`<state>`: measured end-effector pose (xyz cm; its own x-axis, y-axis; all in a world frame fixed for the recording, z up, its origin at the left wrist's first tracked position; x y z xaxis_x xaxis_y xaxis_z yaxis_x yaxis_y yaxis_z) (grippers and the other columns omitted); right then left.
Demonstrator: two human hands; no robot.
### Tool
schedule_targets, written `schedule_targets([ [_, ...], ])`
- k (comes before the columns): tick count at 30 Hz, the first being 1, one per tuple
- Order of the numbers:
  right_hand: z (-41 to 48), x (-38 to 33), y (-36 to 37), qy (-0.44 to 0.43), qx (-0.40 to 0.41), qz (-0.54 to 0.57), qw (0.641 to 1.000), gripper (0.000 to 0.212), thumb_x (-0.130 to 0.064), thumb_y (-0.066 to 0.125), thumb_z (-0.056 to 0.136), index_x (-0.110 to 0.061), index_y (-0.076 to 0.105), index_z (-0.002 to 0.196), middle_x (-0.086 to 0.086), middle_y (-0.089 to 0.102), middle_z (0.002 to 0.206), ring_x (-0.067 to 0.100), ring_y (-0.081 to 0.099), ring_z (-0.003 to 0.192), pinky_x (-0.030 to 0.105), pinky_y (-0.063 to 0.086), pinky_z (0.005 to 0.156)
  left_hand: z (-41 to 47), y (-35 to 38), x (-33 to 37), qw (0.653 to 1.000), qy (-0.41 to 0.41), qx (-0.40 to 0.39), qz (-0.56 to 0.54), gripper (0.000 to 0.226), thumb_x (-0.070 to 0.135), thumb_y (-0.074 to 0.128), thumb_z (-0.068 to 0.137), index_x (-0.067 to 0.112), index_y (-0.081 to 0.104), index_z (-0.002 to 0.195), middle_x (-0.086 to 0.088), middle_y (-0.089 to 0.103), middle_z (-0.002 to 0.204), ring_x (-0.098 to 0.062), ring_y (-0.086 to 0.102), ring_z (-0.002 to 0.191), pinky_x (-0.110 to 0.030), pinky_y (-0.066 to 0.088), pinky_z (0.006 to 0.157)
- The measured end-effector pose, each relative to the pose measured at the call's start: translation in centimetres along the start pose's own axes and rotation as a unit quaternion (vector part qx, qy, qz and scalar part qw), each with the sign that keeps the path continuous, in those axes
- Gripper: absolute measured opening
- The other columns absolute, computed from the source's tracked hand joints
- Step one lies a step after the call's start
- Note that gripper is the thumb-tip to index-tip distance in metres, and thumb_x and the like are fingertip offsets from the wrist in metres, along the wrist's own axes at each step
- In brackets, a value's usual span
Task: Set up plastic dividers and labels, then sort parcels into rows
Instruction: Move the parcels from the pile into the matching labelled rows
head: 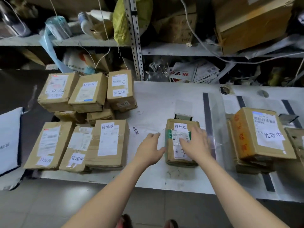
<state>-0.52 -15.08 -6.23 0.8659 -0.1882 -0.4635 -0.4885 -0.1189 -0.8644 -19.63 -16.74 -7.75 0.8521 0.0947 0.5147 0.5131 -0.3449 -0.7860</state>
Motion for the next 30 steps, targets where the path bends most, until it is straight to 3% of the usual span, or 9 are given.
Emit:
schedule_targets([
  [3, 0.9, -6.4, 0.0, -0.063, -0.034, -0.07, 0.995, 0.065, -0.04, 0.06, 0.093, -0.025, 0.04, 0.152, 0.002, 0.037, 0.161, 0.028, 0.031, 0.145, 0.047, 0.032, 0.114, 0.1, -6.2, -1.9, 0.997, 0.036, 0.042, 0.054, 0.064, 0.035, 0.056, 0.099, 0.019, 0.032, 0.157, -0.007, 0.04, 0.154, -0.027, 0.047, 0.135, -0.039, 0.045, 0.105],
  [6, 1.4, -13.8, 0.5, -0.126, -0.047, -0.138, 0.981, 0.068, -0.047, 0.056, 0.096, -0.026, 0.032, 0.156, 0.0, 0.025, 0.167, 0.027, 0.026, 0.149, 0.046, 0.028, 0.116, -0.2, -12.9, -5.0, 0.987, 0.058, 0.103, 0.113, 0.062, 0.035, 0.056, 0.097, 0.018, 0.037, 0.153, -0.006, 0.046, 0.146, -0.028, 0.05, 0.128, -0.041, 0.048, 0.098],
  [10, 1.6, -24.0, 1.2, -0.181, -0.02, -0.172, 0.968, 0.063, -0.049, 0.056, 0.095, -0.025, 0.038, 0.151, -0.002, 0.039, 0.157, 0.025, 0.038, 0.14, 0.042, 0.036, 0.108, -0.4, -21.2, -11.0, 0.964, 0.059, 0.172, 0.192, 0.058, 0.04, 0.054, 0.096, 0.021, 0.041, 0.149, -0.004, 0.052, 0.138, -0.028, 0.052, 0.123, -0.04, 0.047, 0.091],
  [17, 3.5, -39.7, 4.6, -0.193, 0.003, -0.142, 0.971, 0.061, -0.049, 0.059, 0.093, -0.024, 0.044, 0.147, 0.0, 0.05, 0.149, 0.027, 0.043, 0.136, 0.045, 0.039, 0.106, 1.0, -33.3, -23.4, 0.945, 0.032, 0.189, 0.265, 0.05, 0.043, 0.052, 0.095, 0.018, 0.048, 0.138, -0.012, 0.056, 0.13, -0.035, 0.055, 0.117, -0.043, 0.045, 0.091],
  [20, 5.1, -44.6, 7.4, -0.174, -0.023, -0.078, 0.981, 0.064, -0.046, 0.061, 0.094, -0.025, 0.042, 0.151, 0.002, 0.049, 0.151, 0.027, 0.043, 0.139, 0.046, 0.041, 0.109, 2.2, -36.8, -28.9, 0.954, -0.001, 0.189, 0.234, 0.051, 0.046, 0.053, 0.095, 0.019, 0.048, 0.138, -0.01, 0.055, 0.132, -0.033, 0.054, 0.119, -0.043, 0.045, 0.093],
  [23, 6.4, -47.8, 10.2, -0.133, -0.044, 0.051, 0.989, 0.063, -0.036, 0.065, 0.096, -0.024, 0.041, 0.153, 0.001, 0.051, 0.151, 0.024, 0.049, 0.136, 0.037, 0.042, 0.108, 4.1, -38.2, -33.4, 0.972, -0.057, 0.181, 0.141, 0.051, 0.047, 0.052, 0.094, 0.017, 0.048, 0.135, -0.01, 0.054, 0.127, -0.033, 0.056, 0.115, -0.045, 0.05, 0.089],
  [26, 7.7, -49.8, 13.2, -0.081, -0.049, 0.162, 0.982, 0.056, -0.025, 0.066, 0.097, -0.02, 0.046, 0.149, -0.005, 0.059, 0.137, 0.017, 0.059, 0.119, 0.029, 0.049, 0.096, 6.6, -37.4, -37.0, 0.982, -0.113, 0.148, 0.009, 0.05, 0.047, 0.053, 0.094, 0.013, 0.047, 0.13, -0.012, 0.055, 0.127, -0.035, 0.059, 0.113, -0.045, 0.05, 0.087],
  [28, 8.7, -50.6, 15.3, -0.074, -0.059, 0.167, 0.981, 0.045, -0.019, 0.064, 0.096, -0.02, 0.054, 0.14, -0.008, 0.065, 0.126, 0.013, 0.062, 0.107, 0.022, 0.049, 0.08, 7.7, -36.0, -38.3, 0.983, -0.131, 0.117, -0.061, 0.055, 0.049, 0.056, 0.092, 0.013, 0.045, 0.132, -0.012, 0.057, 0.129, -0.033, 0.059, 0.114, -0.044, 0.051, 0.09],
  [30, 9.7, -51.2, 16.7, -0.072, -0.052, 0.145, 0.985, 0.035, -0.02, 0.065, 0.094, -0.024, 0.062, 0.129, -0.006, 0.07, 0.122, 0.017, 0.066, 0.104, 0.028, 0.053, 0.083, 8.4, -34.8, -38.9, 0.975, -0.133, 0.102, -0.147, 0.056, 0.047, 0.06, 0.09, 0.016, 0.042, 0.134, -0.008, 0.059, 0.132, -0.03, 0.059, 0.116, -0.044, 0.051, 0.091],
])
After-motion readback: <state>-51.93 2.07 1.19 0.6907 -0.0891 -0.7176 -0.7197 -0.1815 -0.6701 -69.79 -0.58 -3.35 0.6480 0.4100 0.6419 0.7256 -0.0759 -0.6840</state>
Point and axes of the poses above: each hand's wrist, its own z-axis towards the middle knuckle, its own y-axis out of the palm, x = y × z, the point moved 6 cm from there along z, towards the middle knuckle
